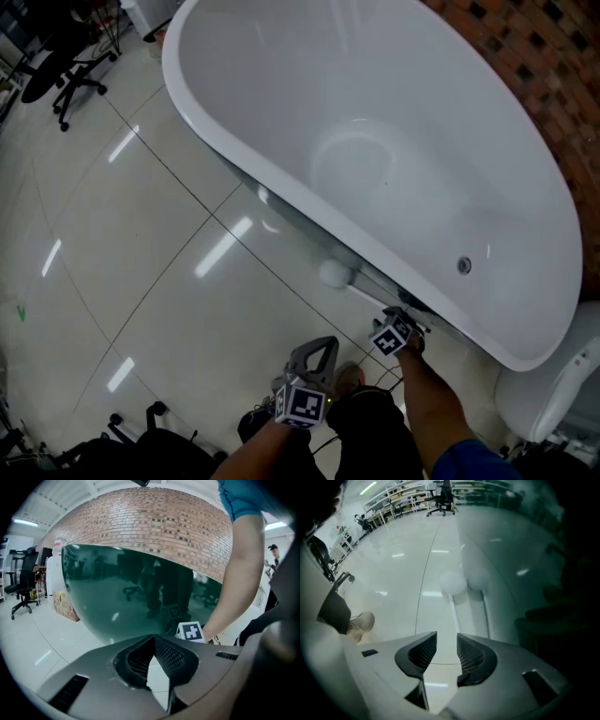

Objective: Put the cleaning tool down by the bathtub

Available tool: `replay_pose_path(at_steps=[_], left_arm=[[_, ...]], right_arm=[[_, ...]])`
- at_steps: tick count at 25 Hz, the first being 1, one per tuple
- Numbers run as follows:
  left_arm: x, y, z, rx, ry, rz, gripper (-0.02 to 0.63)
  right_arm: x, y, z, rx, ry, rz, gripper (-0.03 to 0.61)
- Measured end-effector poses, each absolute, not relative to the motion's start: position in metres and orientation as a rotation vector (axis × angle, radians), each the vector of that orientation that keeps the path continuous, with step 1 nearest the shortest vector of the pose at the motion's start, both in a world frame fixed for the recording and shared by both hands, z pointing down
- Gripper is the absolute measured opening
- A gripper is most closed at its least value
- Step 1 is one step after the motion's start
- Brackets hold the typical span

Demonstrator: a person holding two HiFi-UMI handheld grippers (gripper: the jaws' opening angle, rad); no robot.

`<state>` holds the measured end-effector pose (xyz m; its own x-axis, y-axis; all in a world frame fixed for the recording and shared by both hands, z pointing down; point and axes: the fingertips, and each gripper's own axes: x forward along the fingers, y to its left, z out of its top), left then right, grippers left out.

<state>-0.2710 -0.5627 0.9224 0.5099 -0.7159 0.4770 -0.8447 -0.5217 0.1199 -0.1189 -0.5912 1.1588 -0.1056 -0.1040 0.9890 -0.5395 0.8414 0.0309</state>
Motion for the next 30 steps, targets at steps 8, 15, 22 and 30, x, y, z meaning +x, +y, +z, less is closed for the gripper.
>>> replay_pose_path(at_steps=[8, 15, 22, 30], left_arm=[[-0.278, -0.546, 0.774, 2.490, -1.238, 0.613, 0.000], [-0.253, -0.531, 0.613, 2.570, -1.195, 0.601, 0.000], [-0.227, -0.482, 0.490, 2.557, -1.051, 0.554, 0.000], [-0.201, -0.447, 0.371, 2.743, -0.888, 0.497, 0.000]], right_arm=[[-0.100, -0.515, 0.975, 0.759, -1.682, 0.675, 0.095], [-0.073, -0.488, 0.781, 1.026, -1.809, 0.764, 0.043], [-0.050, -0.450, 0.602, 1.345, -1.914, 0.757, 0.005], [-0.030, -0.404, 0.411, 1.774, -1.974, 0.564, 0.004]])
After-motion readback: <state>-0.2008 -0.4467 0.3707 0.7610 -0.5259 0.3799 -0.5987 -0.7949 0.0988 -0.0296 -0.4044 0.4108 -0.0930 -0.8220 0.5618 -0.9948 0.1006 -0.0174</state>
